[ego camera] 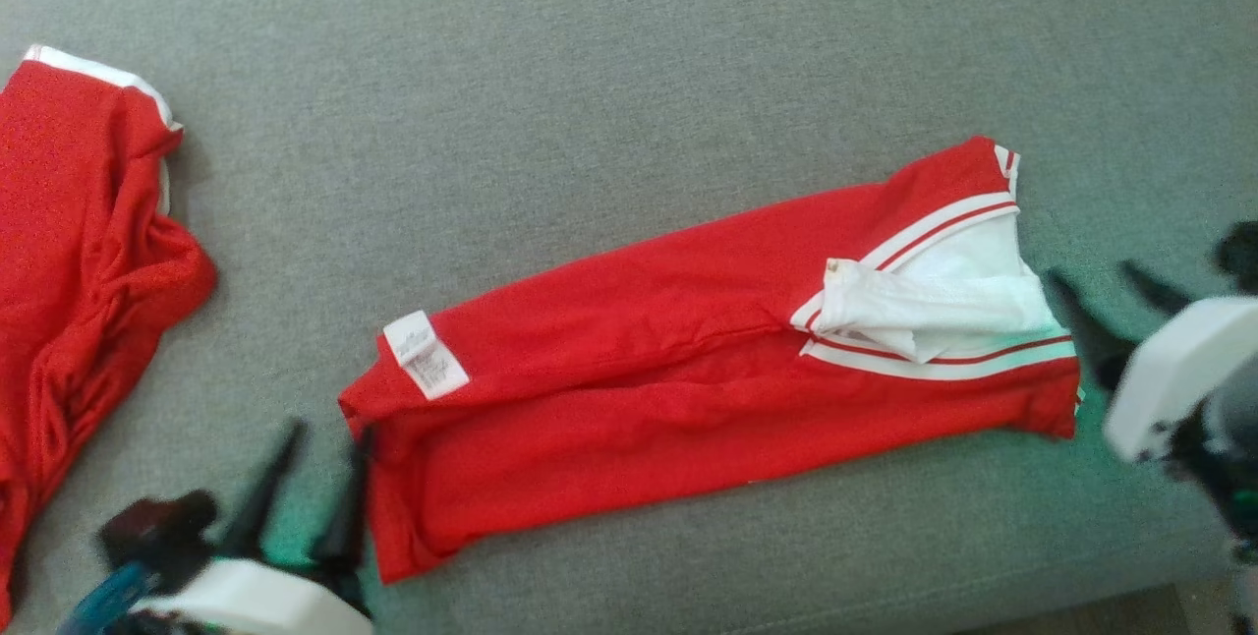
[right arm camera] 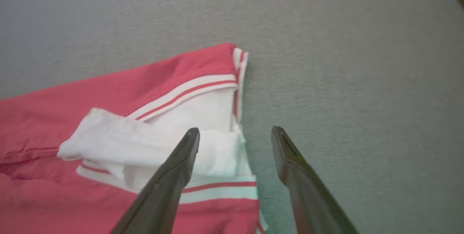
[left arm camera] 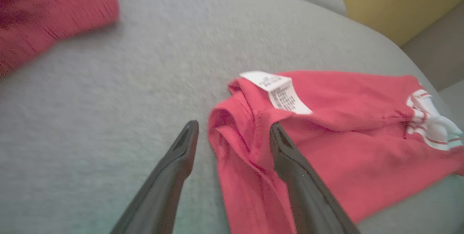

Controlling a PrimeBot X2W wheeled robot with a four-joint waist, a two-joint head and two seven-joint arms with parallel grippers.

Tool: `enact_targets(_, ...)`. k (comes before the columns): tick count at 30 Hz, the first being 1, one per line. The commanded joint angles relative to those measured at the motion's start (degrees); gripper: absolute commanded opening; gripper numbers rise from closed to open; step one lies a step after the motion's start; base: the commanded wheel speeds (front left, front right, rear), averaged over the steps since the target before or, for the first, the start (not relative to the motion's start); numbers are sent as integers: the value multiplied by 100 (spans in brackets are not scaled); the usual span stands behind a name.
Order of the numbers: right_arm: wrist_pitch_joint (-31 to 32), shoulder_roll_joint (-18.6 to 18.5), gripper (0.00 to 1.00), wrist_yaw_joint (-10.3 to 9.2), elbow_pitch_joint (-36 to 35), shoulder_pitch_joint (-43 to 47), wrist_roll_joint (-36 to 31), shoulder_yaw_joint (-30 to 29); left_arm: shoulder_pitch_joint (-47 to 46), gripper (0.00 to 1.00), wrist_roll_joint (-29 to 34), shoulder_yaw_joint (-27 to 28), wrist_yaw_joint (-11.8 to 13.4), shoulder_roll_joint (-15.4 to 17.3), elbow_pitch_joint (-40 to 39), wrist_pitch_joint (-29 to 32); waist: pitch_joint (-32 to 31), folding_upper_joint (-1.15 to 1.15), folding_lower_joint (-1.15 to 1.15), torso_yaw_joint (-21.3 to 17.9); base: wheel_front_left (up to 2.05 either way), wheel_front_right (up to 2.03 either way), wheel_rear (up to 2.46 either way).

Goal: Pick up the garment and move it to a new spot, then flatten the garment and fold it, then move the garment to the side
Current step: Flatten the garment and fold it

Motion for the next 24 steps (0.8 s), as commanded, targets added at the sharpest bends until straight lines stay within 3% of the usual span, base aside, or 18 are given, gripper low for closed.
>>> enact_targets(1,27,-52,100,39,-256,-138,-116,-191,-133,100,349,373,124,124,-68,-529,4,0,0,4,0,0,0)
enact_targets(4,93,191,100,39,-158,-402,-444,-551,-124,100,951,485,371,-9,176,-1256,35,0,0,21,0,0,0)
enact_targets(9,304,395,100,39,370,-666,-766,-487,-194,100,1775,975,478,-669,371,-1485,81,0,0,137,0,0,0)
enact_targets(17,438,458,100,39,1213,-886,-988,-182,114,100,2872,1975,-333,-1858,415,-1490,110,0,0,313,0,0,0)
enact_targets(24,688,438,100,39,1764,-954,-819,-82,199,100,3515,2722,-1129,-2597,470,-1491,13,0,0,444,0,0,0)
